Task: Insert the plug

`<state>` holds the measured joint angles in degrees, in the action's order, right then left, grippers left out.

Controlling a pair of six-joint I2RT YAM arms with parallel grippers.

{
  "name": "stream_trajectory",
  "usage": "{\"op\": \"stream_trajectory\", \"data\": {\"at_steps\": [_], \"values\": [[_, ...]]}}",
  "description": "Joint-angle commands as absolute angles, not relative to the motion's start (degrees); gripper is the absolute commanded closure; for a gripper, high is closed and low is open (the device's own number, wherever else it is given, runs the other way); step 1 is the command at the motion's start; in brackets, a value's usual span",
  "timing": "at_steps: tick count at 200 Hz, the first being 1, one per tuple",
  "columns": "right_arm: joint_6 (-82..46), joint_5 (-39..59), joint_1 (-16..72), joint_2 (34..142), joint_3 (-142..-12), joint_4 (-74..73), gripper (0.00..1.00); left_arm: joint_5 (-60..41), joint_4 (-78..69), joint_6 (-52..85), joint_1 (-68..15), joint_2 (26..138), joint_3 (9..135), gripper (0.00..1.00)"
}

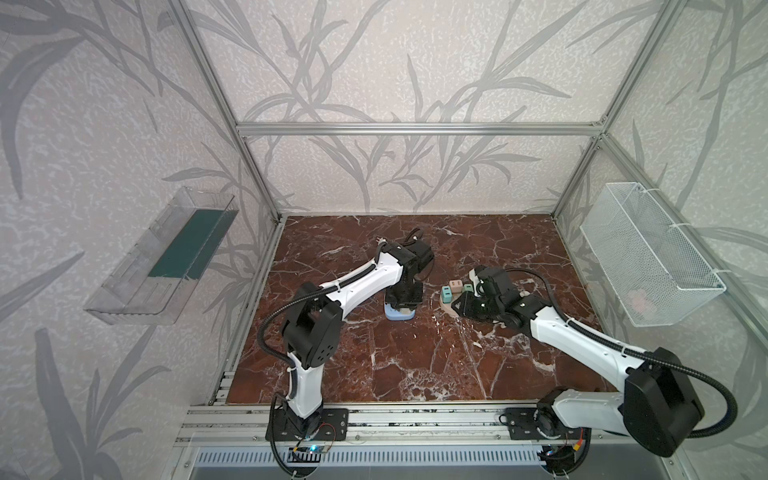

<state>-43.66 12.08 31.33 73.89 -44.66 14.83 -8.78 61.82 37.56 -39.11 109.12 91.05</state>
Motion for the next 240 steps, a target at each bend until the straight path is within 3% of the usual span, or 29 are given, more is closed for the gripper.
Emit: {"op": "stream_trajectory", "data": {"at_steps": [1,240], "values": [[-43.15,12.57,30.98,72.66,-45.27,15.89,0.69,-15.65,60.03,38.81,-37.1,105.15,88.61,1.0],[-42.45,13.62,29.14,68.46,-41.63,14.32,0.69,-17.5,64.91,37.51,-34.64,109.68,94.59,1.0]]}}
